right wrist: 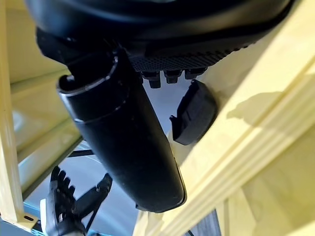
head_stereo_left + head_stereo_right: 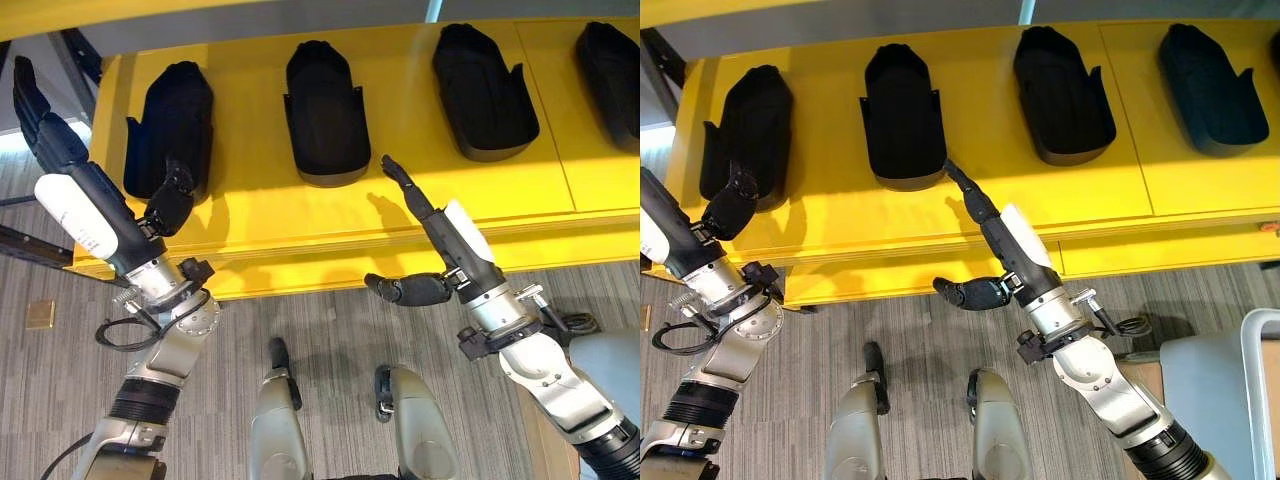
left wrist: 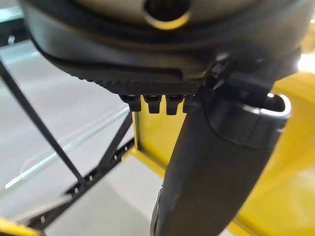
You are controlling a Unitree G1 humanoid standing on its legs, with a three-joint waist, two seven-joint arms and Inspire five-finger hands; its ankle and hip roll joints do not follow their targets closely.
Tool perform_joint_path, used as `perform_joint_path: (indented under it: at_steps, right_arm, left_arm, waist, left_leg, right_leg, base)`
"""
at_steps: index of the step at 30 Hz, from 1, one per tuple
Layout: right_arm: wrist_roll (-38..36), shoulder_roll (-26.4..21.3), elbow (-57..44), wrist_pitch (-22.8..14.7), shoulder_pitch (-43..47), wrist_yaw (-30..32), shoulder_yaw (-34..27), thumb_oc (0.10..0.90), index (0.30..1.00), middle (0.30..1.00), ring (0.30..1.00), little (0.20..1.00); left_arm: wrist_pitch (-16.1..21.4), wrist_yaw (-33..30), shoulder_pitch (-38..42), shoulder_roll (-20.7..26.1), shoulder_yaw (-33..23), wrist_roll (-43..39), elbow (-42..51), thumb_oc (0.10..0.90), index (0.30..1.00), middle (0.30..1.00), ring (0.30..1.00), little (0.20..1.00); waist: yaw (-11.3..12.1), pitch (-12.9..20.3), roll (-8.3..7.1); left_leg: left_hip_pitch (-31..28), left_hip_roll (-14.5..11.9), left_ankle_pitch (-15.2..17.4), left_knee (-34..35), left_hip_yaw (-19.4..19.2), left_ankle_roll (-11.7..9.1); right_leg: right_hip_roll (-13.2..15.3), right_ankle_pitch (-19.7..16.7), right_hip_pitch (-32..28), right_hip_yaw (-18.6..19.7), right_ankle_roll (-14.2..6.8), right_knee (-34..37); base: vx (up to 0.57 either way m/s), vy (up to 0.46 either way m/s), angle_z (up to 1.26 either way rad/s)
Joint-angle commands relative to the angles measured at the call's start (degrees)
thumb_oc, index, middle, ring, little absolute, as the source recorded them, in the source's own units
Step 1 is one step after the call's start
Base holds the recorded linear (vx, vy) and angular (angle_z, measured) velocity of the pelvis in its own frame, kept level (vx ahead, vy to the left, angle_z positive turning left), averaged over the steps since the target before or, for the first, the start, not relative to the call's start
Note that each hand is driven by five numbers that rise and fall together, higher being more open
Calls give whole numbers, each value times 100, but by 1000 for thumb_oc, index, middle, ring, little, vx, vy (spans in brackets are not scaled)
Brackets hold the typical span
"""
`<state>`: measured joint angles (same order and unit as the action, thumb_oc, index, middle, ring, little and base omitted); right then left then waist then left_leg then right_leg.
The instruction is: Move parts from the plastic box to the shelf.
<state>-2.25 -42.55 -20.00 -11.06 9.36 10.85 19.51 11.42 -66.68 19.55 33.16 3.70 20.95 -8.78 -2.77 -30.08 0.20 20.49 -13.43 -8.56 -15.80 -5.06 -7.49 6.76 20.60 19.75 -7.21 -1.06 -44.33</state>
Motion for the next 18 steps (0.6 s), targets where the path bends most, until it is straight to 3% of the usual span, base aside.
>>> perform_joint_path:
  at_steps: [1,10,18]
  right_arm:
    - [234,391,-410,-751,352,348,-338,900,1000,1000,1000,1000]
    - [330,393,-416,-844,72,424,-432,900,1000,1000,1000,1000]
    - [288,416,-360,-844,70,326,-397,900,1000,1000,1000,1000]
  left_arm:
    - [382,-41,197,277,-309,390,415,900,1000,1000,1000,1000]
    - [632,52,-546,81,-649,661,1276,900,1000,1000,1000,1000]
    - [228,729,-620,75,-447,398,1035,900,1000,1000,1000,1000]
  waist:
    - [-76,490,-122]
    - [87,563,-82]
    - [59,617,-69]
  left_leg:
    - [-79,214,733,-201,-88,173]
    - [-196,266,693,-88,30,154]
    - [-268,257,693,-82,8,148]
  right_leg:
    - [-62,-93,-297,-154,-9,371]
    - [-32,-71,-500,-261,-11,464]
    - [-44,-68,-576,-263,-19,465]
  base:
    - [32,-26,8]
    - [44,-13,7]
    - [50,10,1]
